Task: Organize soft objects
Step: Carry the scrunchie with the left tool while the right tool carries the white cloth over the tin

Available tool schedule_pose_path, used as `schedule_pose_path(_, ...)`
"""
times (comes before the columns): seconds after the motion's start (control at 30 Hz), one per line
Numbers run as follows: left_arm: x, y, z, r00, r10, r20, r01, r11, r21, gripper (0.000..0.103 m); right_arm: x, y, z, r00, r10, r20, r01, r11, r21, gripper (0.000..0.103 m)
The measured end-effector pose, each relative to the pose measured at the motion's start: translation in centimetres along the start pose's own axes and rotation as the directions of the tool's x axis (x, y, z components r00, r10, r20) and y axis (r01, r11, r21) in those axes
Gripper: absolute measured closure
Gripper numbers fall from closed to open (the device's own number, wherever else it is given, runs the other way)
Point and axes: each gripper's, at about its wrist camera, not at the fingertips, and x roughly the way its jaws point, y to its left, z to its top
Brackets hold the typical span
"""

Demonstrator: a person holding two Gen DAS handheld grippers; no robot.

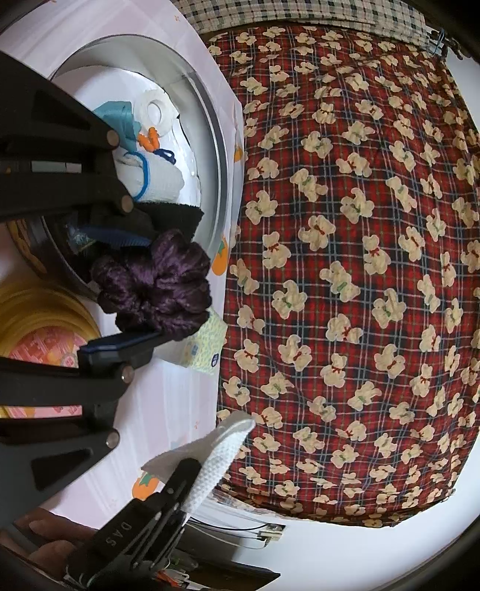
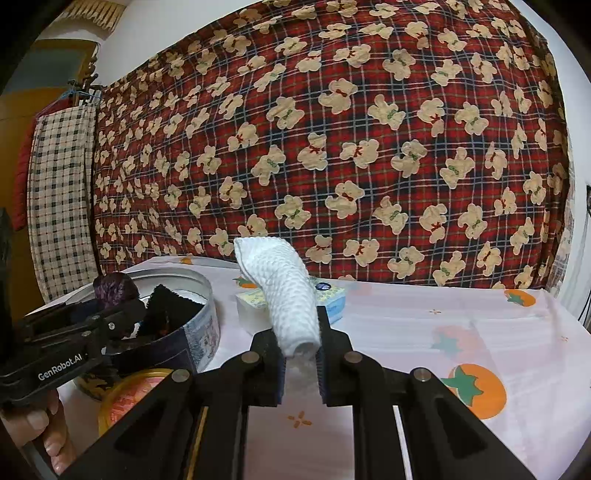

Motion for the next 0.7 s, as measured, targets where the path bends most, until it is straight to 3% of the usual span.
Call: schedule_pose_path(0.7, -0.6, 2.0, -0.1, 0.999, 0.039, 0.0, -0.039, 0.999, -0.007, 0.064, 1.0, 2.8, 0.2, 0.998, 0.057, -0.018, -0.057, 0.998, -0.002, 0.088)
